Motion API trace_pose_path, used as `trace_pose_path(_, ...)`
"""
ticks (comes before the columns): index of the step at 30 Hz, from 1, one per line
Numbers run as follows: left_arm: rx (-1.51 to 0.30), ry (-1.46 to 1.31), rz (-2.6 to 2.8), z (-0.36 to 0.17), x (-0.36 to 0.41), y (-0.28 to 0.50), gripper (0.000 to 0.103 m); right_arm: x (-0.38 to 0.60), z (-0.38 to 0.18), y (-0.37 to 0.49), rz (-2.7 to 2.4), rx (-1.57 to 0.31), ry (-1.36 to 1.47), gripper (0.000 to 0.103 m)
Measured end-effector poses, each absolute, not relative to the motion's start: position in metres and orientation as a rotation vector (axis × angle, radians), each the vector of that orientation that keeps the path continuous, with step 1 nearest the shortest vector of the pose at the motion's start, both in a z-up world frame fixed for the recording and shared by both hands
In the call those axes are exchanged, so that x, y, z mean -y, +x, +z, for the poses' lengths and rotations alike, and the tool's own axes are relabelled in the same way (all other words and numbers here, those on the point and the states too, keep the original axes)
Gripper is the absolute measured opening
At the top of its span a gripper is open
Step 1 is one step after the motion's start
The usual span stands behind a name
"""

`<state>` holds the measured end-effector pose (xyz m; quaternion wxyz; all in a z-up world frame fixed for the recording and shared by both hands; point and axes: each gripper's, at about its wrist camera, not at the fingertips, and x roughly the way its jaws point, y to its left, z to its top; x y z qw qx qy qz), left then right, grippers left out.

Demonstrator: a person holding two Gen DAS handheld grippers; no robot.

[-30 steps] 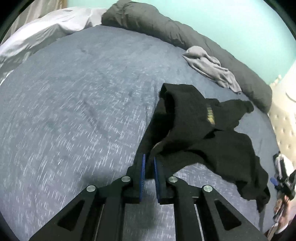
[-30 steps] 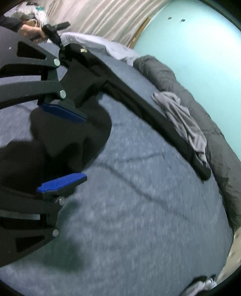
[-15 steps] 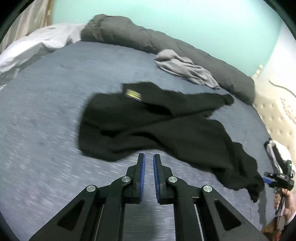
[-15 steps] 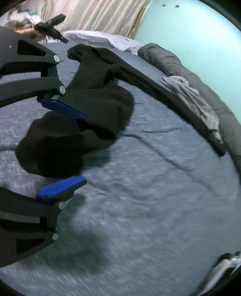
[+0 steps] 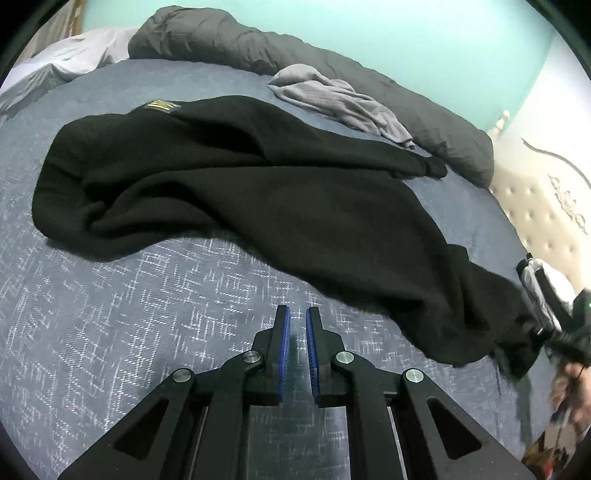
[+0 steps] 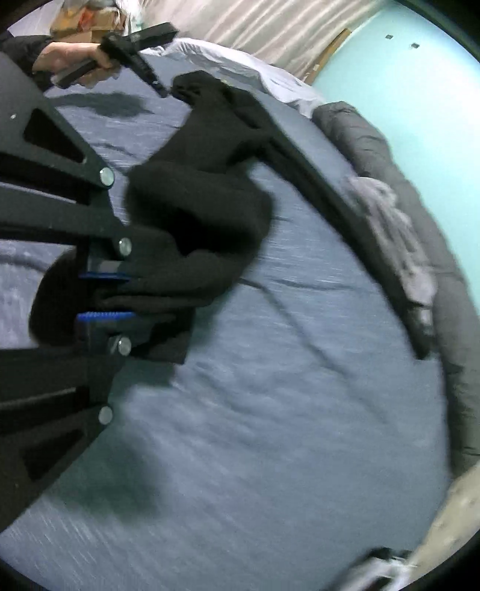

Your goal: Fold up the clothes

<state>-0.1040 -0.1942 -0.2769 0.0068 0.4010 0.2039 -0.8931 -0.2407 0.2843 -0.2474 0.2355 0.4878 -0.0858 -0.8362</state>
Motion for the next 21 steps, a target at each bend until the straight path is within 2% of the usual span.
trace_pose_path(4,-0.636,1.265,-2.777,-0.283,0.192,-0.111,0.009,-0.298,-0.200,-0.263,-2.396,0.140,1.200,0.010)
trace_pose_path(7,-0.624,1.262,-2.788,-0.283,0.186,-0.115,0.008,-0.300,-0.187,-0.272,-2.416,0.035,1.142,0.010)
trace_pose_path(12,-0.603,1.264,-2.801,-0.278,0.180,-0.120,0.008,-0.295,-0.235,-0.267,-2.294,-0.035,1.283,0.010)
trace_pose_path(16,-0.597,1.251,-2.794,-0.275,0.183,-0.120,0.008,-0.299,-0.275,-0.248,-2.187,-0.005,1.385,0.011)
trace_pose_path(21,-0.612,1.249,-2.774,-0.276,0.188,-0.119,0.008,-0.305,-0.279,-0.225,-2.080,0.041,1.410,0.021)
